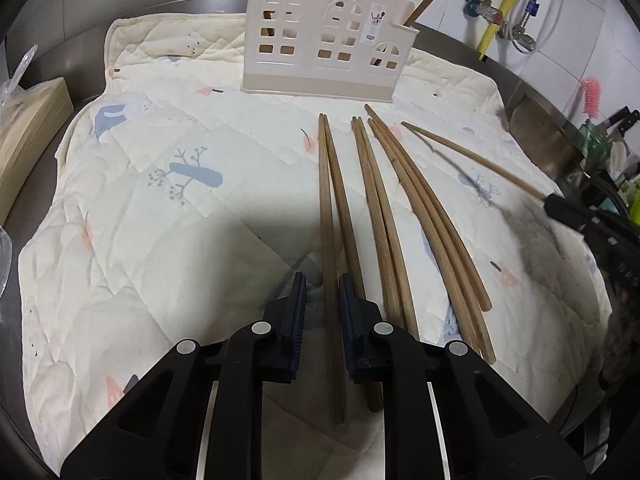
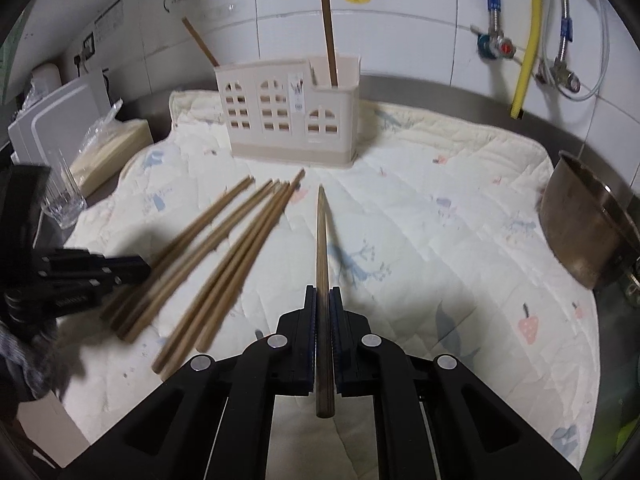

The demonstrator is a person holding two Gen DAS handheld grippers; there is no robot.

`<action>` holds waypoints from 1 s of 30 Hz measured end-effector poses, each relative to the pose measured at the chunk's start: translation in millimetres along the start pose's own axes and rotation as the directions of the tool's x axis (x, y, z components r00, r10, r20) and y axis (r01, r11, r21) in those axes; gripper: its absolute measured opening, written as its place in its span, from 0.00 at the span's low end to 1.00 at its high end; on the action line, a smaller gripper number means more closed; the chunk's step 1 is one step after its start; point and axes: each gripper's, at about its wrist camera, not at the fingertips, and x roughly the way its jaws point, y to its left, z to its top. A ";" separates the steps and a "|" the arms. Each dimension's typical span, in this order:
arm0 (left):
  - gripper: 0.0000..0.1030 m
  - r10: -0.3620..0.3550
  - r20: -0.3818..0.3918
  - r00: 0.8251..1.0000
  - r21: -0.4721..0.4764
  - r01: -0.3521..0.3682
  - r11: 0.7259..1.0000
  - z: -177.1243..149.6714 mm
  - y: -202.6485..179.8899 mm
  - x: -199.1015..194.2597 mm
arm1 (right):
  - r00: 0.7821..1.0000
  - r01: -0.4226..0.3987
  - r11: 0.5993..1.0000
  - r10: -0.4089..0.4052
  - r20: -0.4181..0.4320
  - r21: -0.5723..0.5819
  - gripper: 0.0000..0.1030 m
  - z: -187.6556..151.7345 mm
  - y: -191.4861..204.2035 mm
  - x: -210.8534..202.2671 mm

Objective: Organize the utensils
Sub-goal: 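Lower the left tool onto another chopstick and grasp it while the right tool grasps one, then carry the left tool's chopstick into the white holder while the right tool inserts its own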

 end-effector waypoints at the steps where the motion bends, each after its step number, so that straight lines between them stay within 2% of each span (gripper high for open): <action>1: 0.15 0.001 -0.001 1.000 0.000 -0.001 1.000 0.4 -0.2 0.4 | 1.000 -0.001 1.000 0.001 0.009 0.000 0.06 2.3 0.1 -2.5; 4: 0.12 0.016 -0.003 1.000 0.015 -0.016 1.000 1.6 -2.4 2.6 | 0.999 -0.008 1.000 0.008 0.034 -0.005 0.06 9.9 1.1 -10.5; 7: 0.06 0.026 -0.008 1.000 0.037 -0.026 0.999 3.9 -6.1 4.6 | 0.998 -0.007 1.000 0.007 0.054 -0.013 0.06 18.4 2.1 -16.1; 10: 0.06 0.015 -0.006 1.000 0.035 -0.015 0.999 8.5 -5.9 2.3 | 0.998 -0.005 1.000 0.006 0.068 -0.015 0.06 25.9 2.0 -20.5; 17: 0.06 -0.021 0.062 0.998 0.023 0.020 1.000 29.2 -3.0 -25.6 | 0.996 0.002 1.000 0.001 0.090 -0.031 0.06 44.6 -4.3 -27.0; 22: 0.06 -0.049 0.156 0.987 0.041 0.043 0.998 59.2 -4.7 -57.1 | 0.995 -0.003 0.999 0.006 0.103 -0.036 0.06 61.5 -9.1 -27.9; 30: 0.06 -0.077 0.236 0.969 0.111 0.052 0.992 117.2 -20.2 -85.1 | 0.990 -0.007 0.998 0.016 0.142 -0.064 0.06 111.6 -17.0 -36.8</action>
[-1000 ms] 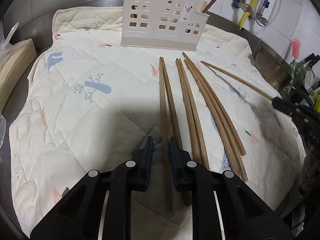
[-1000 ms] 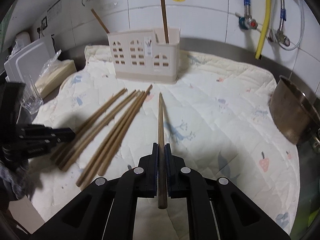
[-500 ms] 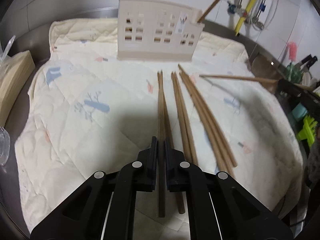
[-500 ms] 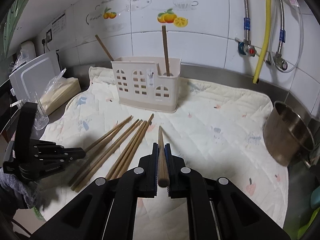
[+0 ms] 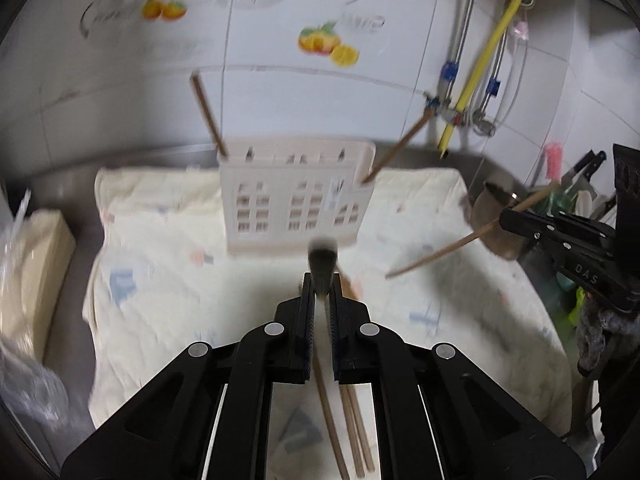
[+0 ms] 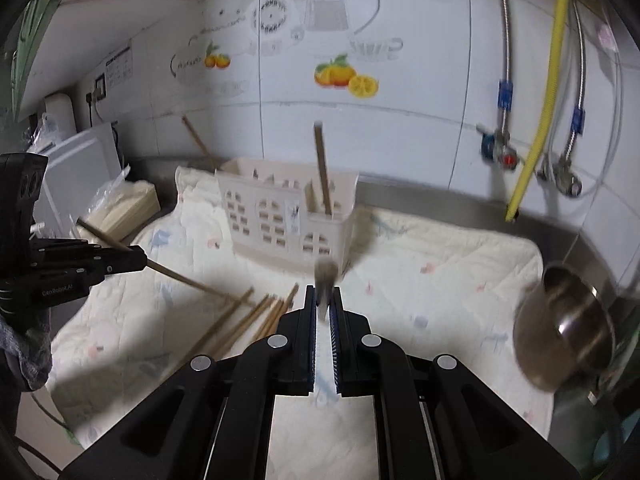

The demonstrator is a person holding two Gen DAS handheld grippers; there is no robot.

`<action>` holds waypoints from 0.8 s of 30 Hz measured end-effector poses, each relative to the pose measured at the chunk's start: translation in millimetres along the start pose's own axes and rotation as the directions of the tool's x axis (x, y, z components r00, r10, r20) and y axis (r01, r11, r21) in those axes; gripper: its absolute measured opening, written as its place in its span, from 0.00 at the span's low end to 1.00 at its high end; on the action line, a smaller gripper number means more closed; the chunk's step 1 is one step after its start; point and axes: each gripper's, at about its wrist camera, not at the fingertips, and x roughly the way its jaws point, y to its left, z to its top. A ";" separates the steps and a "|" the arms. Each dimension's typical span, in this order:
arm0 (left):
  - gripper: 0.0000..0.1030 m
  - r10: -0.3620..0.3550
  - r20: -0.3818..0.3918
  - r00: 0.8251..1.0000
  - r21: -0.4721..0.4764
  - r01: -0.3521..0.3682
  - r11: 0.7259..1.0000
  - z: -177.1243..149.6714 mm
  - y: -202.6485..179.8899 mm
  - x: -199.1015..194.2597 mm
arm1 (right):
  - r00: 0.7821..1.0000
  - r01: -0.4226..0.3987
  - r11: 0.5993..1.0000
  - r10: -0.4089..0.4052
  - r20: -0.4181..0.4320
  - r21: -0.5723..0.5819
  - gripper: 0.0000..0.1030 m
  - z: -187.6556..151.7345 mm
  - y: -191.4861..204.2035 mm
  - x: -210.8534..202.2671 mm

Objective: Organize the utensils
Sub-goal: 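Carry the left tool's chopstick into the white holder while the right tool inserts its own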

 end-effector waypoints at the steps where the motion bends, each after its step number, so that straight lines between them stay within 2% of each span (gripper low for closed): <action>1: 0.06 0.002 0.006 1.000 0.006 -0.002 1.000 5.4 -0.6 0.1 | 1.000 0.001 1.000 -0.001 0.010 -0.001 0.06 9.6 -3.0 -1.3; 9: 0.06 -0.015 0.060 0.998 0.062 0.011 0.998 54.1 -9.0 -14.4 | 0.998 0.014 1.000 -0.013 0.068 -0.019 0.06 79.4 -18.1 -2.6; 14: 0.06 -0.016 0.127 0.992 0.082 0.005 0.997 84.2 -9.0 -39.0 | 0.995 0.003 1.000 -0.001 0.095 -0.023 0.06 111.0 -18.9 2.1; 20: 0.06 0.026 0.227 0.974 0.083 -0.046 0.996 122.7 -0.4 -62.9 | 0.994 0.005 1.000 -0.001 0.107 -0.030 0.06 127.9 -14.3 16.4; 24: 0.06 0.054 0.233 0.971 0.064 -0.071 0.995 138.4 9.4 -54.2 | 0.998 0.012 0.999 -0.010 0.060 -0.032 0.06 129.5 -13.3 37.0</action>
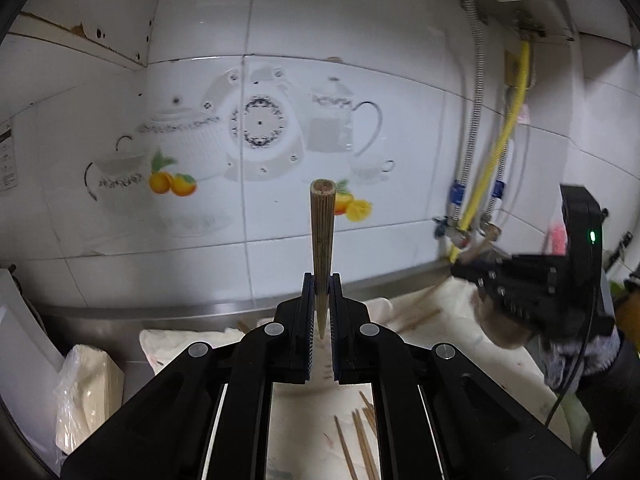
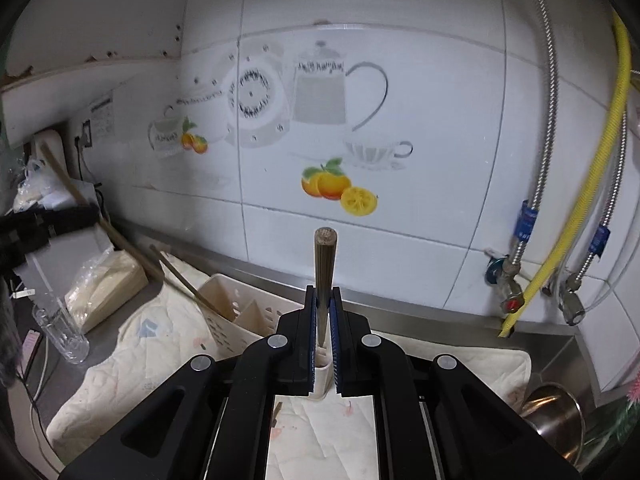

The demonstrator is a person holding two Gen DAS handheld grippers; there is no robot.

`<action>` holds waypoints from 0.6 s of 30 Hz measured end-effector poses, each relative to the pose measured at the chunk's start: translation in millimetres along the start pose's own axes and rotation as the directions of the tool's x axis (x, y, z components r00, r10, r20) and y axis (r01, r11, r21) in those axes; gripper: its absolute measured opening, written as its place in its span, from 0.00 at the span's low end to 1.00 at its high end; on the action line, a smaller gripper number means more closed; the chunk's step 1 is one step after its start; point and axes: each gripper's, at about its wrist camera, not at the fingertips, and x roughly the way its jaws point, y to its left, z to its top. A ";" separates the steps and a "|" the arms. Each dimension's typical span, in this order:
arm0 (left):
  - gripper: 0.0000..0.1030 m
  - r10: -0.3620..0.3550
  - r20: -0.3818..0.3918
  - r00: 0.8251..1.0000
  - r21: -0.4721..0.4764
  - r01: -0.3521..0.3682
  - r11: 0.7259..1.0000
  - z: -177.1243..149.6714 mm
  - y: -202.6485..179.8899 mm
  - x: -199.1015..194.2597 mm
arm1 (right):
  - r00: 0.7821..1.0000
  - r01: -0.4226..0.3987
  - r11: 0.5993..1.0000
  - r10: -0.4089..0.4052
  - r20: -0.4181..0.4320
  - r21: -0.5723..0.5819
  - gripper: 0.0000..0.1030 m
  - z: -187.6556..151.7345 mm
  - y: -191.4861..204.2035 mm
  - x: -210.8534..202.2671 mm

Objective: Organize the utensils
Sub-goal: 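Carry the left tool's chopstick into the white holder while the right tool inserts its own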

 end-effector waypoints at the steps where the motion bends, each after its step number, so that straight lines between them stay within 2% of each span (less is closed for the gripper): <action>1: 0.06 0.009 -0.009 1.000 -0.003 -0.009 1.000 1.1 3.0 6.8 | 1.000 0.003 1.000 -0.003 -0.017 -0.001 0.06 -1.4 -0.1 6.6; 4: 0.06 0.046 -0.042 0.998 -0.006 -0.046 0.999 0.2 10.7 27.6 | 0.999 0.008 1.000 -0.008 -0.049 0.002 0.06 -5.6 -2.0 19.4; 12: 0.06 0.037 -0.137 0.990 -0.065 -0.046 0.997 -18.5 28.5 72.5 | 0.995 0.000 1.000 0.002 -0.096 0.025 0.06 -16.3 -6.8 43.0; 18: 0.06 0.028 -0.184 0.983 -0.083 -0.043 0.996 -32.1 34.0 89.7 | 0.996 -0.007 0.999 0.011 -0.093 0.047 0.07 -19.0 -10.0 48.7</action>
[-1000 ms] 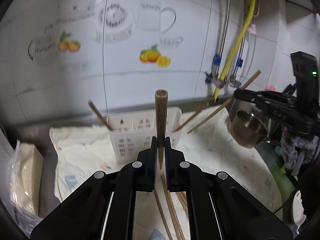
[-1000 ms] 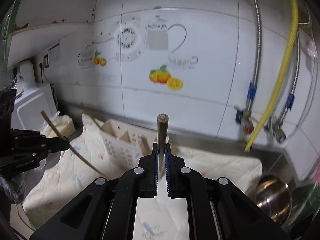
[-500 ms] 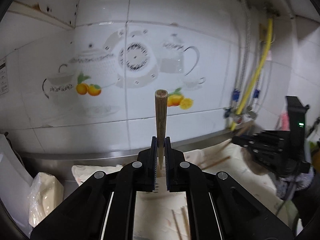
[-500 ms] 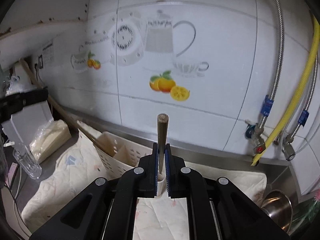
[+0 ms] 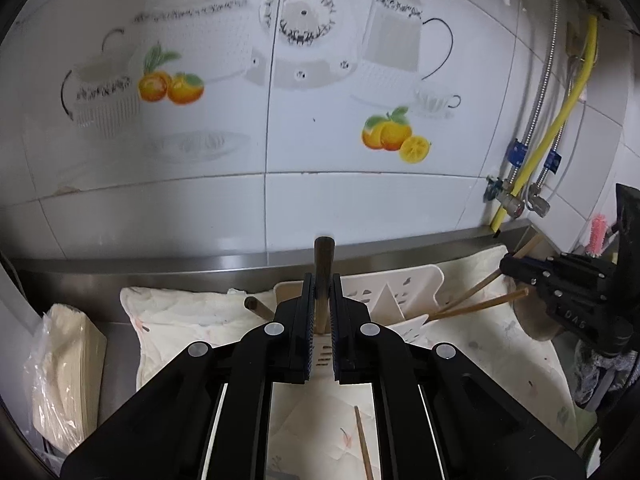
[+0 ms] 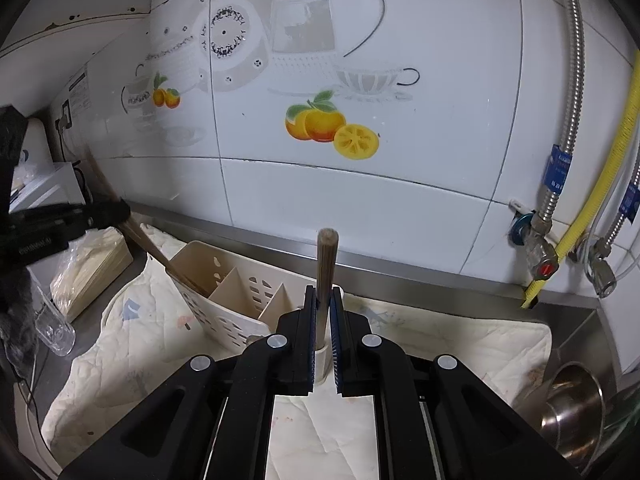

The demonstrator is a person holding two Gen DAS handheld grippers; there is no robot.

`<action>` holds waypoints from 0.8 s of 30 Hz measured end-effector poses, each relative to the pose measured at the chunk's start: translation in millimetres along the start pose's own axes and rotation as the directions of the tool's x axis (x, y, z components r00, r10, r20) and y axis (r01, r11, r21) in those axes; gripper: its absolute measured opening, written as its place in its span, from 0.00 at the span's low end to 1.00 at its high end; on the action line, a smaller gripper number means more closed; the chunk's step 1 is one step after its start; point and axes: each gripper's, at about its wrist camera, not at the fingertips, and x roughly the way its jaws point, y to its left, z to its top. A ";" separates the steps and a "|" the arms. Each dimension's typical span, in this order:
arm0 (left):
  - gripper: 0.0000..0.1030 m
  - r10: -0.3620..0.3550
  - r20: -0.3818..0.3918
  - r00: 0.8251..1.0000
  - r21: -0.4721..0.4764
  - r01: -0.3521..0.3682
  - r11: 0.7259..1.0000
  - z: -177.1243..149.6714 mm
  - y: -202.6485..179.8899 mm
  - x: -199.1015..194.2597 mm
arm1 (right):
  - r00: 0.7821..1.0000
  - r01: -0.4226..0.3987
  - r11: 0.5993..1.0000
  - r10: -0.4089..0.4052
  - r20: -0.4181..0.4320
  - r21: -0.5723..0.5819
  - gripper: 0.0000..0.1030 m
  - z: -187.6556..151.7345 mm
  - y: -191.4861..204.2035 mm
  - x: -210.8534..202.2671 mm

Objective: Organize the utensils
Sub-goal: 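Carry the left tool's chopstick into the white holder while the right tool inserts its own, then open the left tool to release its chopstick while the right tool releases its own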

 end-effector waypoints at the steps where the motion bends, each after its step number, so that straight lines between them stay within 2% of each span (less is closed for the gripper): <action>1: 0.08 0.003 0.000 1.000 0.001 -0.003 1.000 -1.2 0.1 0.0 | 1.000 0.001 1.000 -0.001 0.004 0.001 0.07 0.1 -0.2 -0.7; 5: 0.10 -0.001 0.011 1.000 -0.004 0.001 1.000 -1.3 1.5 -4.6 | 1.000 0.004 1.000 -0.004 0.024 0.006 0.08 1.5 -1.9 -7.2; 8: 0.23 0.008 0.030 1.000 -0.002 -0.008 1.000 -0.7 0.8 -12.0 | 0.999 0.009 1.000 -0.010 0.046 0.010 0.10 2.6 -3.6 -17.0; 14: 0.35 0.014 0.068 0.998 0.002 -0.014 1.000 -6.7 -3.7 -36.1 | 0.995 0.007 1.000 -0.009 0.096 0.021 0.15 -0.6 -4.1 -44.5; 17: 0.47 0.022 0.088 0.996 0.003 -0.022 1.000 -15.7 -6.1 -50.7 | 0.994 0.001 1.000 -0.004 0.109 0.024 0.18 -10.6 -0.5 -58.0; 19: 0.48 0.031 0.095 0.995 0.006 -0.032 0.999 -24.7 -8.8 -58.3 | 0.994 -0.010 1.000 0.008 0.108 0.022 0.18 -23.0 4.3 -64.8; 22: 0.59 0.050 0.104 0.993 0.014 -0.052 0.999 -40.5 -12.7 -67.8 | 0.995 -0.022 1.000 0.020 0.097 0.018 0.18 -42.6 12.9 -69.4; 24: 0.59 0.060 0.106 0.993 0.017 -0.062 0.998 -53.2 -14.6 -73.0 | 0.996 -0.038 0.999 0.036 0.081 0.019 0.18 -60.5 20.6 -70.2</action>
